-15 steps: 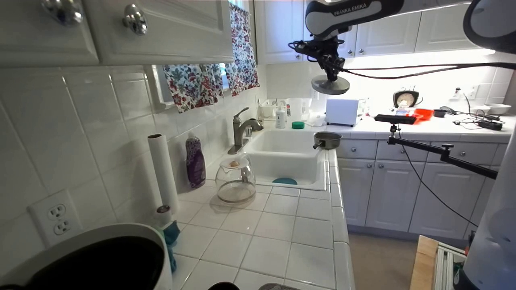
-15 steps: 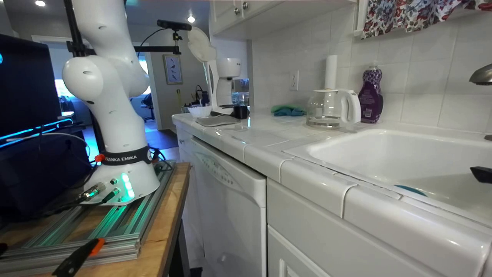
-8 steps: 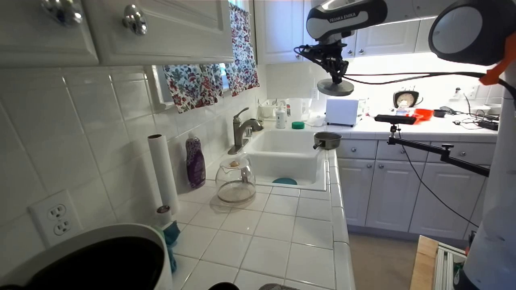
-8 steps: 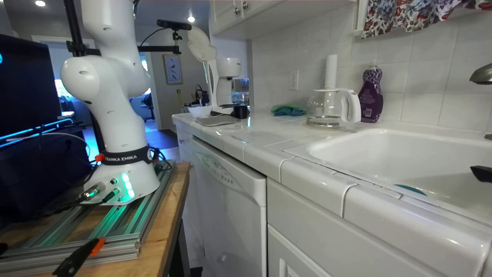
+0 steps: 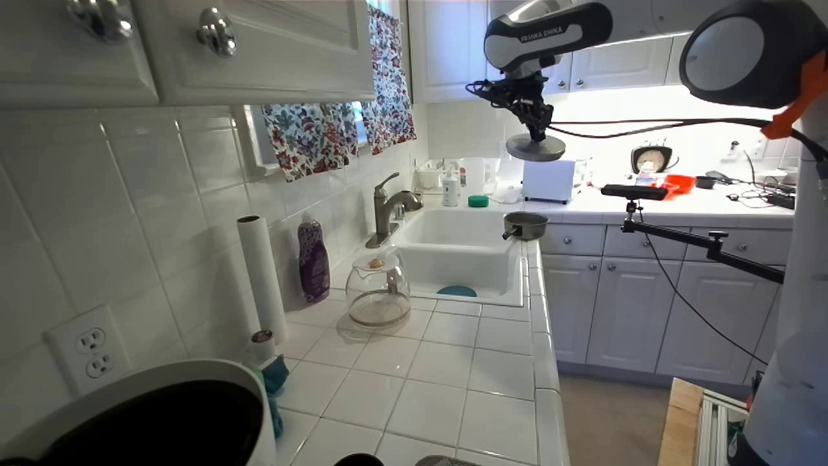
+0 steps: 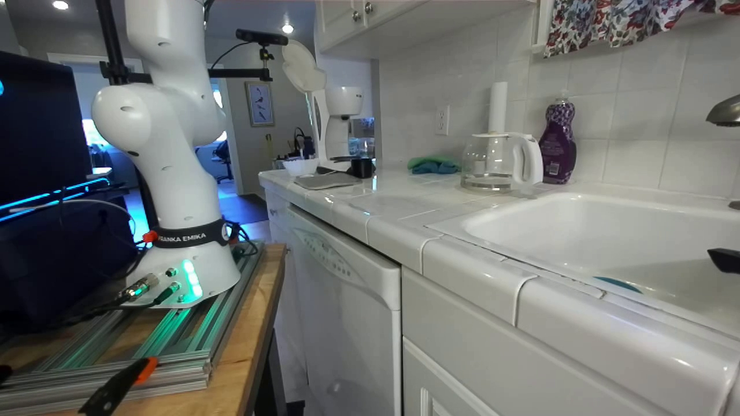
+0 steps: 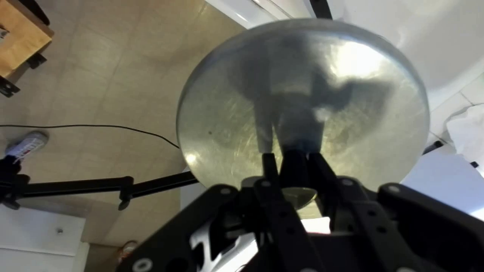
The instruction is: Put the lid over the pot
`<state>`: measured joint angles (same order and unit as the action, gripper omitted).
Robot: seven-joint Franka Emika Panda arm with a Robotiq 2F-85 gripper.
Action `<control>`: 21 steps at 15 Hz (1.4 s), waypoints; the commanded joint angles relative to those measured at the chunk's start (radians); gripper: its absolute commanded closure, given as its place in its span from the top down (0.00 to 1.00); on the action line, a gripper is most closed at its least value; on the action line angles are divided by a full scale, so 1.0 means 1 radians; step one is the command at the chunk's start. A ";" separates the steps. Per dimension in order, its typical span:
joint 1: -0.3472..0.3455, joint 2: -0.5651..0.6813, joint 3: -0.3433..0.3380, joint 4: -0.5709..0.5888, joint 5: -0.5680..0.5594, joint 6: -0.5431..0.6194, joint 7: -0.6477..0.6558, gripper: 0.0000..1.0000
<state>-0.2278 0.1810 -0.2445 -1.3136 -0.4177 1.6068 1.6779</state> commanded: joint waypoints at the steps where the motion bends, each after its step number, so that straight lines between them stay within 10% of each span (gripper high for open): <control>1: 0.025 0.103 -0.007 0.122 0.031 -0.122 0.108 0.06; 11: -0.123 0.417 -0.040 0.544 0.213 -0.386 0.088 0.06; 21: -0.227 0.563 -0.034 0.754 0.179 -0.124 -0.233 0.06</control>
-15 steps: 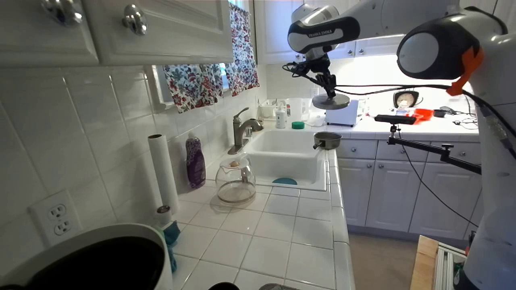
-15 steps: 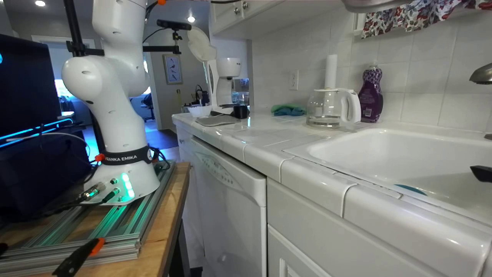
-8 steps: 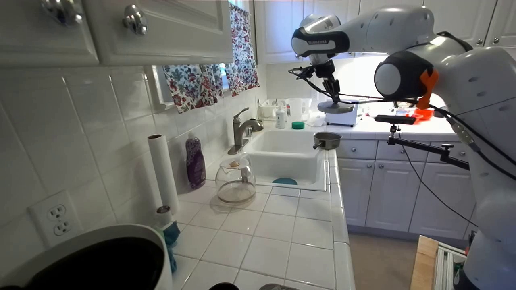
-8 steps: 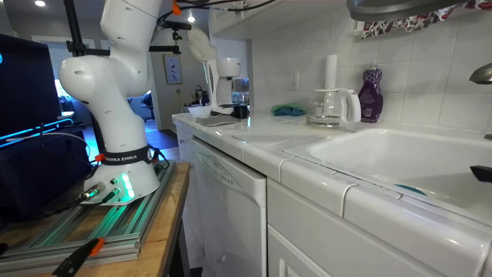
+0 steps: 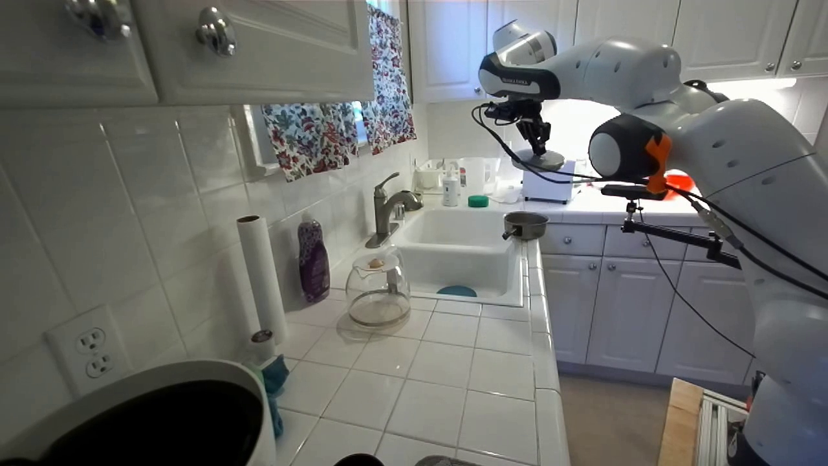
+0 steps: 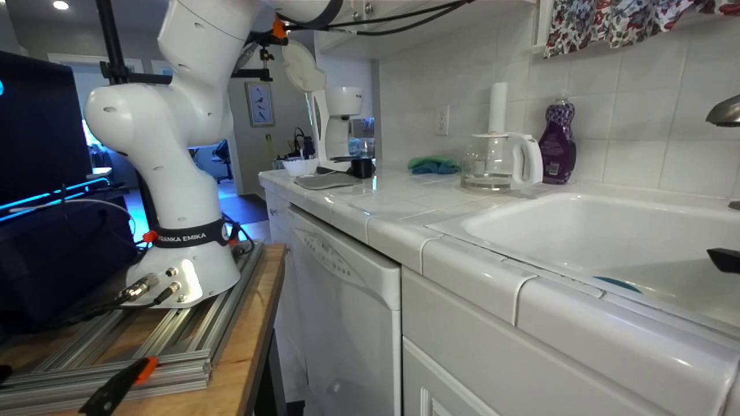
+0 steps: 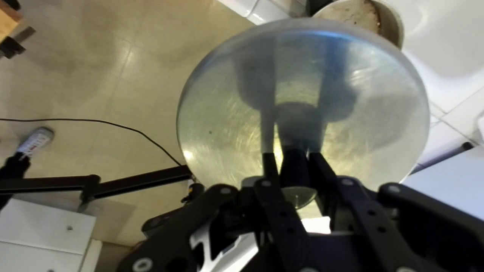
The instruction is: Put the lid over the pot
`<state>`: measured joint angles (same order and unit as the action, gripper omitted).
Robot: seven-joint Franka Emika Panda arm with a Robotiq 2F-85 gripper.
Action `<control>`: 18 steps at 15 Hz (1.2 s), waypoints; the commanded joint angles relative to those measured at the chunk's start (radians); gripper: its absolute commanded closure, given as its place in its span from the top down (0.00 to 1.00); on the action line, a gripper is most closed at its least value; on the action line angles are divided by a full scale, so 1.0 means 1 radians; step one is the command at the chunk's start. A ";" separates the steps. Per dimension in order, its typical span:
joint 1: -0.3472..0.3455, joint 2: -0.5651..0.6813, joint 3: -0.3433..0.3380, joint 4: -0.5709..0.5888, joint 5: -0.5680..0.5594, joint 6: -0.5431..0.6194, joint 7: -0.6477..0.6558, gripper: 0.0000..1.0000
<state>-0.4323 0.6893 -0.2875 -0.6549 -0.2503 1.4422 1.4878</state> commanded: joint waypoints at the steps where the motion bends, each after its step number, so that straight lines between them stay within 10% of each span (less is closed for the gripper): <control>1: -0.003 0.009 0.001 0.013 0.001 0.020 -0.013 0.26; 5: -0.006 0.027 0.002 0.038 0.001 0.036 -0.024 0.26; 6: -0.006 0.028 0.002 0.040 0.001 0.036 -0.025 0.06; 18: -0.080 0.219 -0.016 0.174 0.024 0.137 -0.332 0.06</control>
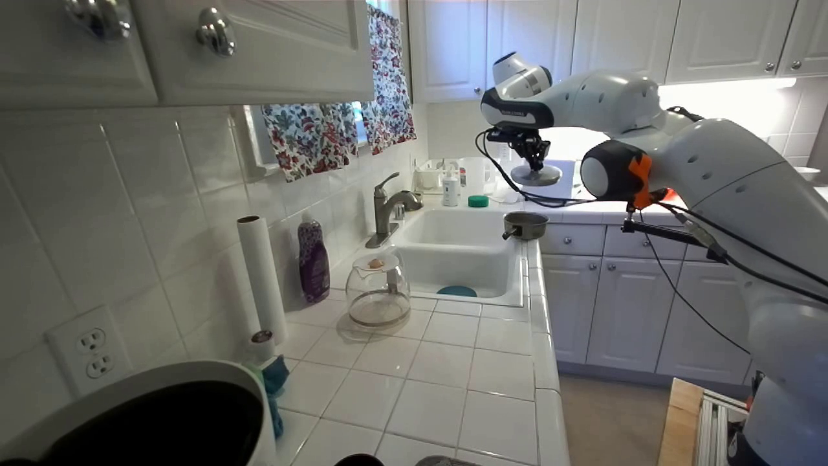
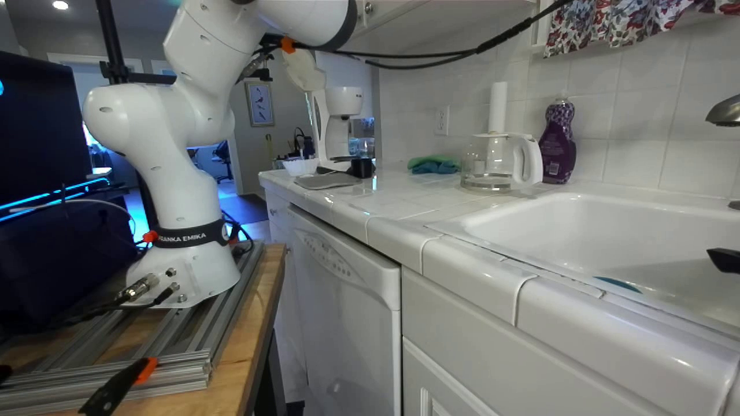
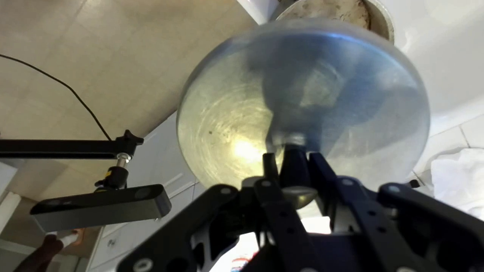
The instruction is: Put the lid over the pot
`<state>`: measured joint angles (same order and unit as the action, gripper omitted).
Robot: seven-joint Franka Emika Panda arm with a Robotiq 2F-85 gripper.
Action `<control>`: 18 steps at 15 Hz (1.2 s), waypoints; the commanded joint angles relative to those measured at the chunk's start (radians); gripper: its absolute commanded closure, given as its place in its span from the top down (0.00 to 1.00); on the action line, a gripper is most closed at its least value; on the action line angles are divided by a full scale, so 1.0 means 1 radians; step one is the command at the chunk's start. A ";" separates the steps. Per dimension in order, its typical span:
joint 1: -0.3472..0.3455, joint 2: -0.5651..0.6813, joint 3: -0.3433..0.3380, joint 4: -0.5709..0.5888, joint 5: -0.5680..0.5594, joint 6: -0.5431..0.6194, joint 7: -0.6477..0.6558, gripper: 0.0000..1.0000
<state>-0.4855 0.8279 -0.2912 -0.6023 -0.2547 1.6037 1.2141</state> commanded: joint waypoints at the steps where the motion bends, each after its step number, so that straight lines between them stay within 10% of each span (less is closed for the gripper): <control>1: -0.027 0.091 -0.020 0.130 0.033 -0.067 -0.026 0.06; 2: -0.013 0.031 -0.004 0.030 0.004 -0.014 -0.021 0.26; 6: -0.019 0.062 -0.009 0.062 0.005 -0.038 -0.021 0.26; 7: -0.017 0.067 -0.009 0.064 0.004 -0.037 -0.022 0.06; 18: -0.061 0.229 -0.038 0.192 0.016 0.026 -0.152 0.06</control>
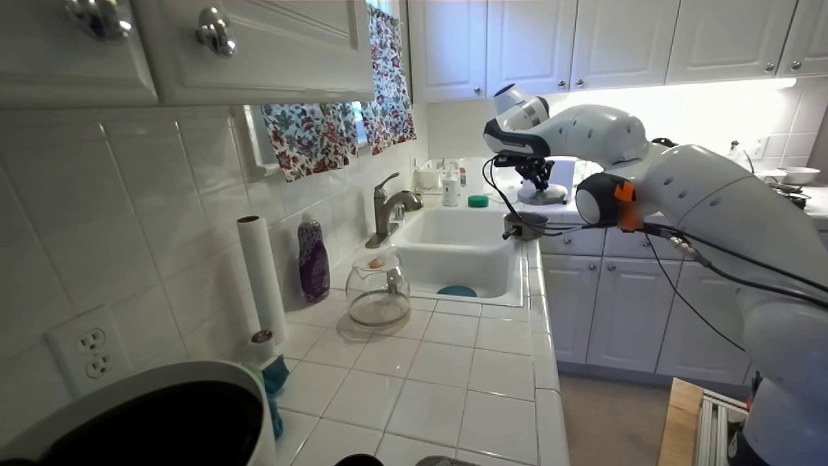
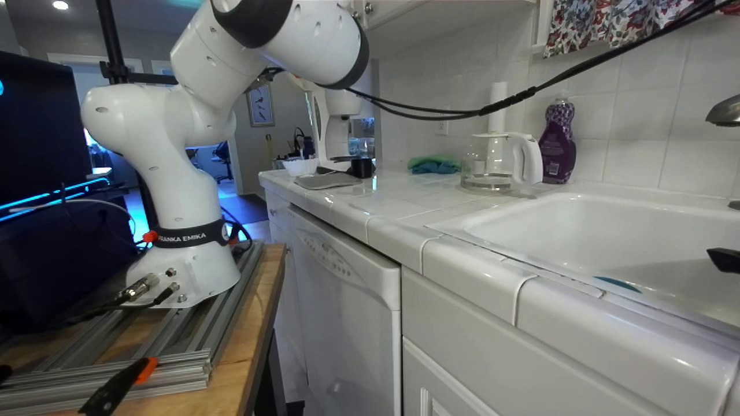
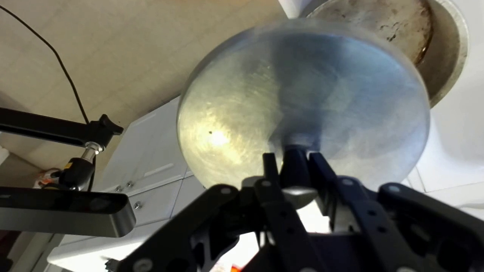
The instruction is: Put the lid over the pot
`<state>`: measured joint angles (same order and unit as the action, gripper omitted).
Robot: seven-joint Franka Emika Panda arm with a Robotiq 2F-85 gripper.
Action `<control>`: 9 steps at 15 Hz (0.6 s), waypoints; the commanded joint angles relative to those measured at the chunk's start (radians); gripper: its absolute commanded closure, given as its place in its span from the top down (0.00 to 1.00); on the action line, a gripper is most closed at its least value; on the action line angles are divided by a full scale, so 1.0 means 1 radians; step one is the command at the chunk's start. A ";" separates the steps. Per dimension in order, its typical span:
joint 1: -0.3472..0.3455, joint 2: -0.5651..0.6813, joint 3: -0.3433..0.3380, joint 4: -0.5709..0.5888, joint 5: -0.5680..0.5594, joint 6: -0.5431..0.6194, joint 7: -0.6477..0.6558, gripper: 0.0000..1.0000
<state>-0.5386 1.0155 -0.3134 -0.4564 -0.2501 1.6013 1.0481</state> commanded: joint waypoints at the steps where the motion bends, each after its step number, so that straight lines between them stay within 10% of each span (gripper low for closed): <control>1: 0.001 0.024 -0.017 0.001 0.011 0.048 0.033 0.06; 9: -0.013 0.046 0.009 0.025 0.067 0.007 0.136 0.06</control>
<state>-0.5384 1.0565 -0.3111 -0.4557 -0.2284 1.6260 1.1271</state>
